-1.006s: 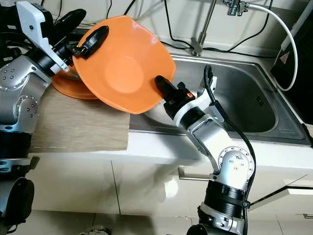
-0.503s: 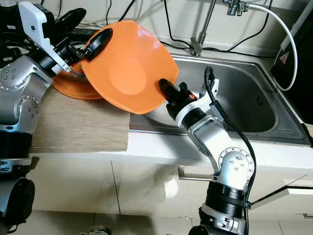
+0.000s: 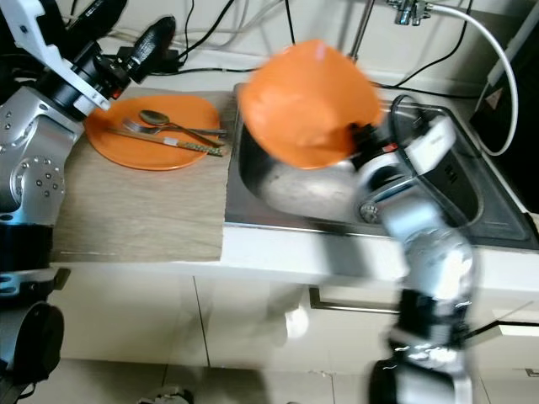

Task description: Kitchen organization

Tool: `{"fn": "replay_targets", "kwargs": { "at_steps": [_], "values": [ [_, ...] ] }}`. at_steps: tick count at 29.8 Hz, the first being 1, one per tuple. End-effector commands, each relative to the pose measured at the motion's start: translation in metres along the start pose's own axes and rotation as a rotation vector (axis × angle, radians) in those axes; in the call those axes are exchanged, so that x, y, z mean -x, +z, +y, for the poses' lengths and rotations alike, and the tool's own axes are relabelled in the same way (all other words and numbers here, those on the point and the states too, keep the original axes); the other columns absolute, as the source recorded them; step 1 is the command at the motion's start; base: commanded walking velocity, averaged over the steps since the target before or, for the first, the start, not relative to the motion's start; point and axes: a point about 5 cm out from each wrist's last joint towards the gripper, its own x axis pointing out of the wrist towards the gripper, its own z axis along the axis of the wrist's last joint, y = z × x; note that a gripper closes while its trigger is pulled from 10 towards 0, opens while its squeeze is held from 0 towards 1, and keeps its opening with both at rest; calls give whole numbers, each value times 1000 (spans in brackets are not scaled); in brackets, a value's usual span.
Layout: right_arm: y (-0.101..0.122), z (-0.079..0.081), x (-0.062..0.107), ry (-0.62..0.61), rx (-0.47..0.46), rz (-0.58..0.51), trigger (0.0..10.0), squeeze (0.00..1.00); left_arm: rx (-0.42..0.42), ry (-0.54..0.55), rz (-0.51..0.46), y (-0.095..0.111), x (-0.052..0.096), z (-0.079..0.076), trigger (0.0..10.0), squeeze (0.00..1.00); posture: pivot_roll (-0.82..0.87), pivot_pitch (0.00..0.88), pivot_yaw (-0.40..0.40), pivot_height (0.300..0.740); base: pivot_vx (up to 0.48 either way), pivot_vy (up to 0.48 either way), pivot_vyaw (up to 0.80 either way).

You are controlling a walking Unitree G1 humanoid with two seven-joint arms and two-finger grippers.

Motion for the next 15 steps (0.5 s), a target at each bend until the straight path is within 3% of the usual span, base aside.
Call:
{"fn": "replay_targets", "kwargs": {
  "at_steps": [1, 2, 3, 5, 7, 15],
  "values": [
    [0, 8, -14, 62, 168, 3, 7412, 0, 8, -121, 70, -7, -1, -18, 10000, 0, 3, 28, -53, 740, 0, 0, 0],
    [-2, 4, -19, 61, 222, 21, 10000, 0, 23, -142, 88, -10, 1, -22, 10000, 0, -2, 31, -49, 740, 0, 0, 0],
    [-4, 2, -23, 60, 249, 33, 10000, 0, 31, -150, 96, -12, 1, -24, 10000, 0, -3, 31, -49, 740, 0, 0, 0],
    [-16, -6, -35, 52, 459, 89, 10000, 0, 29, -180, 117, -17, 2, -33, 10000, 0, -5, 33, -48, 740, 0, 0, 0],
    [-29, -16, -45, 35, 581, 147, 10000, 0, 38, -195, 133, -21, 2, -41, 10000, 0, -5, 37, -50, 740, 0, 0, 0],
    [-66, -16, -59, 84, 676, 284, 10000, 0, 80, -261, 227, -31, 11, -57, 10000, 0, 17, 53, -66, 740, 0, 0, 0]
  ]
}}
